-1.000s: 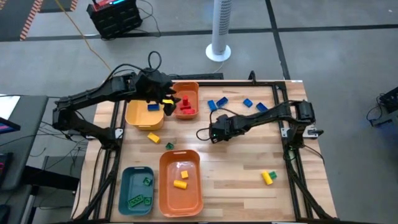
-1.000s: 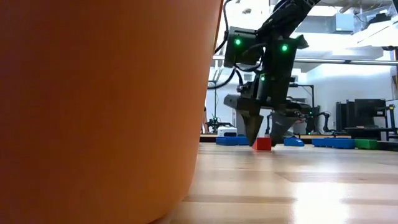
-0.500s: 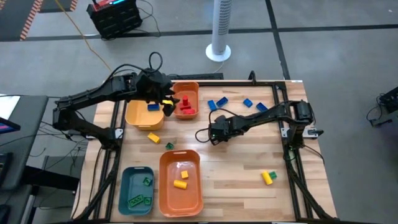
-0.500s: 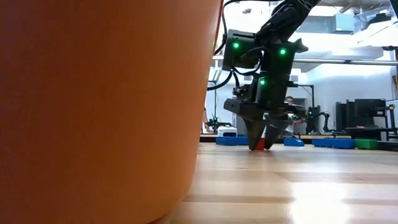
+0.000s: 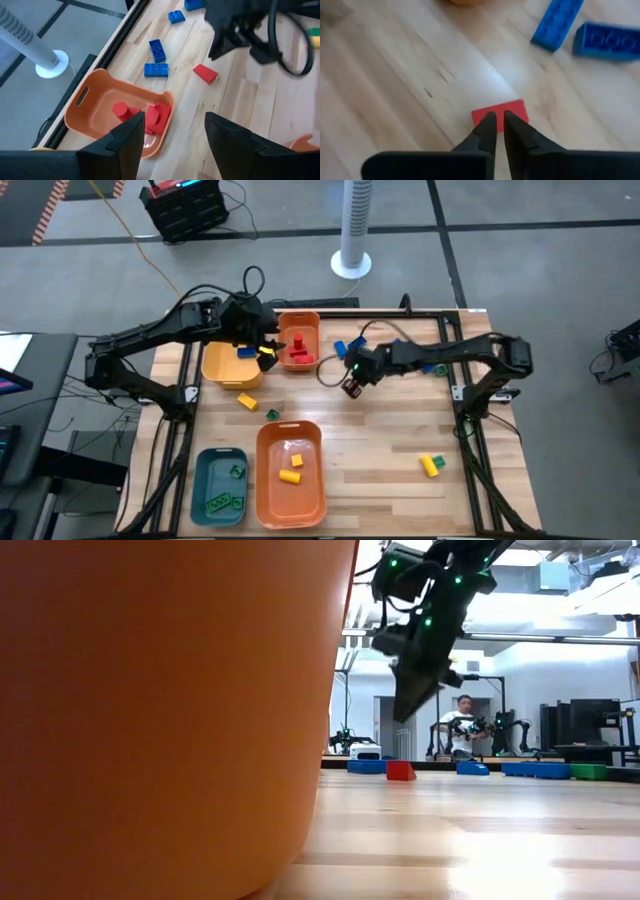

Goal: Sort blocks
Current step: Put the red block into the top orange bin

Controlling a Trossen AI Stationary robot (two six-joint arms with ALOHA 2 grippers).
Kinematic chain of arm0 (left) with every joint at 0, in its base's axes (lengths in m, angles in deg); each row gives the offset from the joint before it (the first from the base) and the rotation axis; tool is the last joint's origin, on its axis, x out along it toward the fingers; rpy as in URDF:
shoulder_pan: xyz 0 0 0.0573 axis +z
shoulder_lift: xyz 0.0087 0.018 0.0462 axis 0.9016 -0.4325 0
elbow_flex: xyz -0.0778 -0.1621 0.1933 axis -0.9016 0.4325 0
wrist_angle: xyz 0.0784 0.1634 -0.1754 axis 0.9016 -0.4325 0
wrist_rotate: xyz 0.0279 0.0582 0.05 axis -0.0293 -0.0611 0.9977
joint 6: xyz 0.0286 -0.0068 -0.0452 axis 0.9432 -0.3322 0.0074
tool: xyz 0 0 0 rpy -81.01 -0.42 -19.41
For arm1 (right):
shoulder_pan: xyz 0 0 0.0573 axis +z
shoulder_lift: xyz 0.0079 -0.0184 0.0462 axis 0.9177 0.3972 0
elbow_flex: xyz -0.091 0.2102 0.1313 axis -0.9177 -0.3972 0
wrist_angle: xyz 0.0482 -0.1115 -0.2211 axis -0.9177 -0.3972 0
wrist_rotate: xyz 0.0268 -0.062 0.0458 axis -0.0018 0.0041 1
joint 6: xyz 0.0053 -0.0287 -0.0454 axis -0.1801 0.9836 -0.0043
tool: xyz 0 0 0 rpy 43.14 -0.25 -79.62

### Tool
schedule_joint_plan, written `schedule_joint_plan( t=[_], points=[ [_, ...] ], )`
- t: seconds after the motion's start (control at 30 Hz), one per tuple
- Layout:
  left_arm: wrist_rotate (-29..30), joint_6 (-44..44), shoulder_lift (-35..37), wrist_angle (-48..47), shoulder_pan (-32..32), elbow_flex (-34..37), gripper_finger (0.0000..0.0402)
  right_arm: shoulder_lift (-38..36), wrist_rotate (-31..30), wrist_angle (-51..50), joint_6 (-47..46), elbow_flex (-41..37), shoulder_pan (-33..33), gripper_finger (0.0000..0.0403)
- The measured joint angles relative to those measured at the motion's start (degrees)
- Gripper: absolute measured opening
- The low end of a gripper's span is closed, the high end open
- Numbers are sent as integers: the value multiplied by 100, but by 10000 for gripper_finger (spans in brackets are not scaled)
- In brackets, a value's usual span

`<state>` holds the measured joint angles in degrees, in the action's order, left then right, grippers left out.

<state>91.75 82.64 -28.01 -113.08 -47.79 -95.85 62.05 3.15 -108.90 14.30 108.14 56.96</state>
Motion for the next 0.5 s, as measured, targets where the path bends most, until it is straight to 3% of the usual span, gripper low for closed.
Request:
schedule_joint_plan(
  t=[0.13, 0.23, 0.37, 0.5],
  points=[
    [-2, -127, 0, 10, -28, 0, 201, -346, 309, -27, 716, 0, -209, 33],
    [-2, -134, 0, 156, -101, 0, 201, -418, 529, -39, 1319, 0, -277, 45],
    [-6, -100, 0, 363, -217, 0, 201, -341, 974, -16, 2602, 0, -272, 91],
    [-4, 55, 0, 449, -254, 0, 201, 39, 1476, -24, 4051, 0, -264, 163]
  ],
)
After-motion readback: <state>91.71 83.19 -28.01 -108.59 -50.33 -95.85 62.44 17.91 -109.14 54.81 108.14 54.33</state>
